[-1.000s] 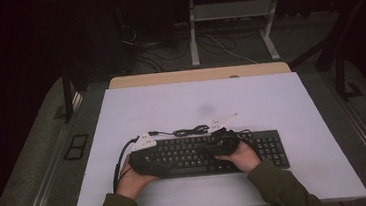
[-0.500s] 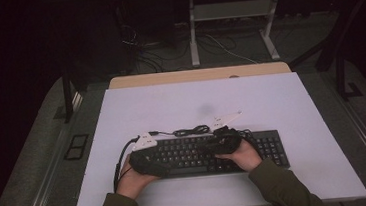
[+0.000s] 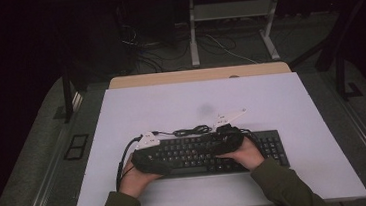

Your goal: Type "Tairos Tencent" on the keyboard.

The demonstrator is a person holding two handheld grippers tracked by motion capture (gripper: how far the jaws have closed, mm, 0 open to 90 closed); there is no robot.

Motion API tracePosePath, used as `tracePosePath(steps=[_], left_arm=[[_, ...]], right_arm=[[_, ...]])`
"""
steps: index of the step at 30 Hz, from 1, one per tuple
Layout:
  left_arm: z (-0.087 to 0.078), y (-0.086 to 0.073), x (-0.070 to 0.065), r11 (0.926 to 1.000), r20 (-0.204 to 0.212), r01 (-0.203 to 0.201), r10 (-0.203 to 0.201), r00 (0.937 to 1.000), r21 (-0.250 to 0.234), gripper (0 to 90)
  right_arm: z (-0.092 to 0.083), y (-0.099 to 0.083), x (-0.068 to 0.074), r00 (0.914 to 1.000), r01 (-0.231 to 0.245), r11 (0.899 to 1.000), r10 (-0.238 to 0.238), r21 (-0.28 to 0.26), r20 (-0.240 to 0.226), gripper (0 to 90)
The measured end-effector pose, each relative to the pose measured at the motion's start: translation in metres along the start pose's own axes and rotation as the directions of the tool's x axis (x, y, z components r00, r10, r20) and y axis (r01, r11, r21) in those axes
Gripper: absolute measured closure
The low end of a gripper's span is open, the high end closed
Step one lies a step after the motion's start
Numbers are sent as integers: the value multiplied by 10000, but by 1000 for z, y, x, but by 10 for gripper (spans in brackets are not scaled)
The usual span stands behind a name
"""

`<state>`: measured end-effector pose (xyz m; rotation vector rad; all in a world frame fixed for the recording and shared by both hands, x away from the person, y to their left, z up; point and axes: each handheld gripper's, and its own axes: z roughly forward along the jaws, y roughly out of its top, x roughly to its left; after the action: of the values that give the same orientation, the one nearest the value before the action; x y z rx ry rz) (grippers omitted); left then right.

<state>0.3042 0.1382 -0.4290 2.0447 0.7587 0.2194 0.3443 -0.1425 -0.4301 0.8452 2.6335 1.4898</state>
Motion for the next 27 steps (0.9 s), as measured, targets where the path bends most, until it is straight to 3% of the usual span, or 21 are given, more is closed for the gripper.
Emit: tracePosePath(steps=[4,14,19,27], left_arm=[[1,2,1,10000,-15,-31,31,10000,-3,161],[0,5,5,9999,-26,-67,67,10000,-125,333],[2,6,7,9998,-25,-120,120,9999,-166,483],[9,8,10,9997,142,-121,119,9998,200,736]], right_arm=[[-2,0,-2,10000,-18,9998,17,-200,-57,378],[-7,-2,-8,9999,-133,9985,134,-529,22,266],[-9,-2,-9,9999,-107,9980,106,-627,-17,227],[-9,-3,-9,10000,-79,9981,82,-607,36,210]])
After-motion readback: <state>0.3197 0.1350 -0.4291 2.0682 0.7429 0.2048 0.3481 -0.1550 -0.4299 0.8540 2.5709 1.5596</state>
